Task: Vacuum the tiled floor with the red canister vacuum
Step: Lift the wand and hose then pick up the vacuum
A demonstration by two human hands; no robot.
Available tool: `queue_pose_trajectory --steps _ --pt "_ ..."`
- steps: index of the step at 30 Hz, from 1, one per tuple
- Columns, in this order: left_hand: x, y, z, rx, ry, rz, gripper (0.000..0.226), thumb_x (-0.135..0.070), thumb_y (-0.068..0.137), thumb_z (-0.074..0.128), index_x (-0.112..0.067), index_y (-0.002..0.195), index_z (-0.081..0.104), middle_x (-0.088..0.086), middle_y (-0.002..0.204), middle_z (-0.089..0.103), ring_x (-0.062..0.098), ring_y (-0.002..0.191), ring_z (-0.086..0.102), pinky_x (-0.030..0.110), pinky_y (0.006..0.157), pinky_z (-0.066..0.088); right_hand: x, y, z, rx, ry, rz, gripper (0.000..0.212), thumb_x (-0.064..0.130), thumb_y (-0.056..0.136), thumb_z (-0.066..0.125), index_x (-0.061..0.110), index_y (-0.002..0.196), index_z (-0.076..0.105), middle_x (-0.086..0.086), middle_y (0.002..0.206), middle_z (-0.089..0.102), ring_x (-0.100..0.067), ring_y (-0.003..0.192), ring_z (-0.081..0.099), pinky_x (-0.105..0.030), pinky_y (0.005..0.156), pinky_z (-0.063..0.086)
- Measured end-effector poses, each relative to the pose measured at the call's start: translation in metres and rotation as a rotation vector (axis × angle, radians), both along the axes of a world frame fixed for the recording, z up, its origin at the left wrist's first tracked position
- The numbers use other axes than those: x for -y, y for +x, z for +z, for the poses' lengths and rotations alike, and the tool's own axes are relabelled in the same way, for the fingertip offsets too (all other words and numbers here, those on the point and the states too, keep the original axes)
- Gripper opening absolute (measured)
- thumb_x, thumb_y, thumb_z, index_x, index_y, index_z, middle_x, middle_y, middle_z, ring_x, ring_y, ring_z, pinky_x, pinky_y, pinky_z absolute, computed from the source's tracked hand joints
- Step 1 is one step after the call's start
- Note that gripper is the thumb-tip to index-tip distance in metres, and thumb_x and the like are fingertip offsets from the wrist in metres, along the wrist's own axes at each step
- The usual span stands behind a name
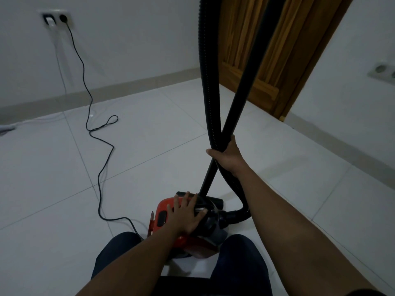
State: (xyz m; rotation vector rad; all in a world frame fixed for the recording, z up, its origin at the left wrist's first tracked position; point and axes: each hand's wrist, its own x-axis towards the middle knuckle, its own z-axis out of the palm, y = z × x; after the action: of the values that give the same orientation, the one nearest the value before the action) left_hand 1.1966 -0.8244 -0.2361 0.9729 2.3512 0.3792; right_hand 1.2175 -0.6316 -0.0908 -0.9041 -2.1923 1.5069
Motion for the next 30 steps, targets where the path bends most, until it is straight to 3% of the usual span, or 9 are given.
queue_pose_trajectory --steps 4,8,19,30 --pt "-0.0006 -0.0029 0.0006 0.038 -0.026 -0.002 0.074 -0.071 0.097 0.029 -0.038 0.16 0.009 0.003 0.169 -0.008 0.042 0.152 -0.014 0.066 0.118 -0.005 -0.001 -0.0014 -0.0012 -0.001 0.004 -0.009 0.059 0.026 0.081 0.08 0.027 0.123 0.039 0.012 0.106 0.058 -0.001 0.093 0.057 -0.028 0.08 0.046" --pt "-0.0009 -0.0036 0.0031 0.04 -0.042 -0.015 0.075 -0.072 0.096 0.032 -0.037 0.159 0.012 0.004 0.169 -0.006 0.045 0.151 -0.013 0.068 0.117 -0.003 -0.0011 -0.0028 -0.0028 -0.008 -0.007 -0.013 0.06 0.026 0.08 0.08 0.027 0.125 0.04 0.01 0.108 0.059 -0.007 0.096 0.06 -0.029 0.081 0.048" --pt "-0.0019 -0.0044 0.0053 0.066 -0.061 -0.005 0.074 -0.071 0.096 0.032 -0.036 0.159 0.015 0.004 0.169 -0.004 0.045 0.152 -0.012 0.068 0.118 -0.002 -0.0004 -0.0032 -0.0015 0.006 -0.001 -0.012 0.06 0.028 0.081 0.08 0.029 0.124 0.037 0.014 0.106 0.056 -0.001 0.093 0.057 -0.028 0.079 0.046" --pt "-0.0028 -0.0038 0.0086 0.063 -0.055 0.006 0.072 -0.07 0.096 0.033 -0.036 0.158 0.018 0.005 0.169 -0.001 0.046 0.152 -0.01 0.068 0.118 -0.001 -0.001 -0.0031 -0.0017 0.004 0.004 -0.012 0.061 0.03 0.08 0.08 0.027 0.125 0.038 0.011 0.109 0.057 -0.007 0.096 0.059 -0.03 0.083 0.047"
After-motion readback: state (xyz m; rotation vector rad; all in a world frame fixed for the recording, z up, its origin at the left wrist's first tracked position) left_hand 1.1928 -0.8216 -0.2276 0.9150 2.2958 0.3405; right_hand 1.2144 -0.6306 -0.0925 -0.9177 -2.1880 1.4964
